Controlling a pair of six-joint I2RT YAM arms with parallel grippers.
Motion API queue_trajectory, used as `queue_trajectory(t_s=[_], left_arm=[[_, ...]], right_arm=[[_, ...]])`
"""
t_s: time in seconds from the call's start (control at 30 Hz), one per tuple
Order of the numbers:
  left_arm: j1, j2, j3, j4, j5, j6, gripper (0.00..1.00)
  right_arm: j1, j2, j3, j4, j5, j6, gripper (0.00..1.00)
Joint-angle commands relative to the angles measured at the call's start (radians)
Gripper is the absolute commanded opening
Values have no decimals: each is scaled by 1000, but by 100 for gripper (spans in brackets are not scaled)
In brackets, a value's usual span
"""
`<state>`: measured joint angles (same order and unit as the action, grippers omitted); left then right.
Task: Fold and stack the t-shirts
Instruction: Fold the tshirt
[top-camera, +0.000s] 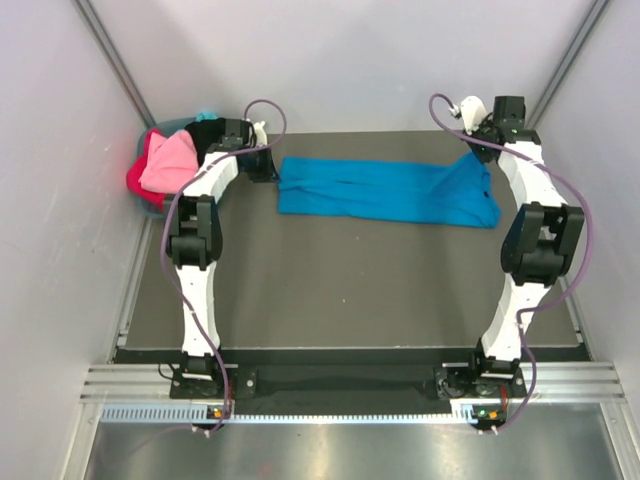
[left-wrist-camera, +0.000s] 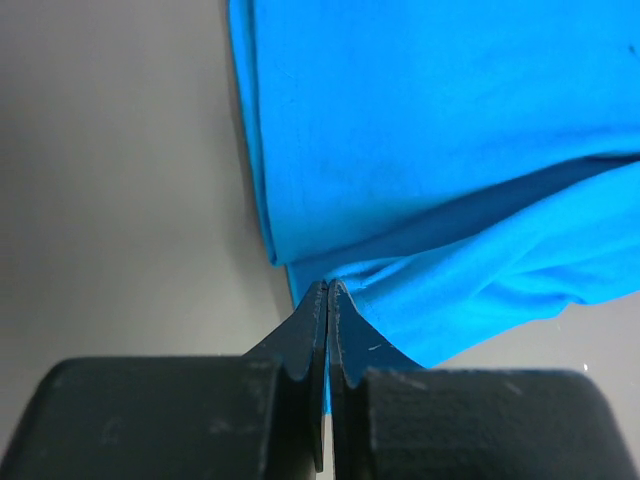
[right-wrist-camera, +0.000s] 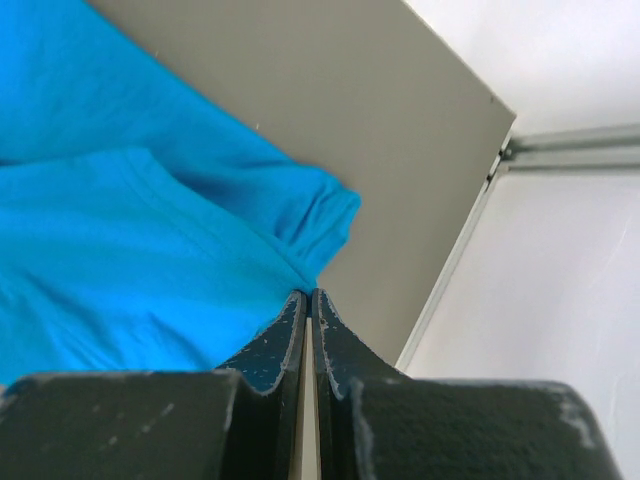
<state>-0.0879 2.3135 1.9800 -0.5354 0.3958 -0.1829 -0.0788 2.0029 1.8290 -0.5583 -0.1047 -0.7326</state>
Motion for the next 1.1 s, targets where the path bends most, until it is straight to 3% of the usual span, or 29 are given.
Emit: queue_trajectory(t_s=[0.0, 0.1, 0.17, 0.27, 0.33, 0.4, 0.63, 0.77, 0.9, 1.07], left_arm=[[0, 7, 57, 49, -37, 20, 0], [-1, 12, 63, 52, -69, 14, 0], [0, 11, 68, 58, -101, 5, 6], [-4, 7, 77, 69, -149, 3, 34], [-10, -9, 80, 75, -176, 8, 46], [-15, -32, 85, 77, -181, 22, 50], [-18, -72, 57, 22, -5, 74, 50], [-30, -56, 22, -1, 103, 89, 45], [-45, -29, -12, -12, 138, 69, 41], [-64, -23, -61, -3, 127, 60, 40]], right_arm=[[27, 37, 82, 41, 31, -13, 0], [36, 66, 119, 58, 48, -13, 0], [40, 77, 124, 69, 68, -13, 0], [43, 74, 107, 110, 135, -2, 4], [45, 73, 90, 127, 169, -1, 13], [40, 50, 61, 143, 210, -2, 23], [25, -38, -2, 152, 272, 2, 36], [34, -24, 36, 60, 142, 36, 38], [56, 71, 189, -111, 15, 50, 38], [66, 250, 377, -202, -67, 79, 38]])
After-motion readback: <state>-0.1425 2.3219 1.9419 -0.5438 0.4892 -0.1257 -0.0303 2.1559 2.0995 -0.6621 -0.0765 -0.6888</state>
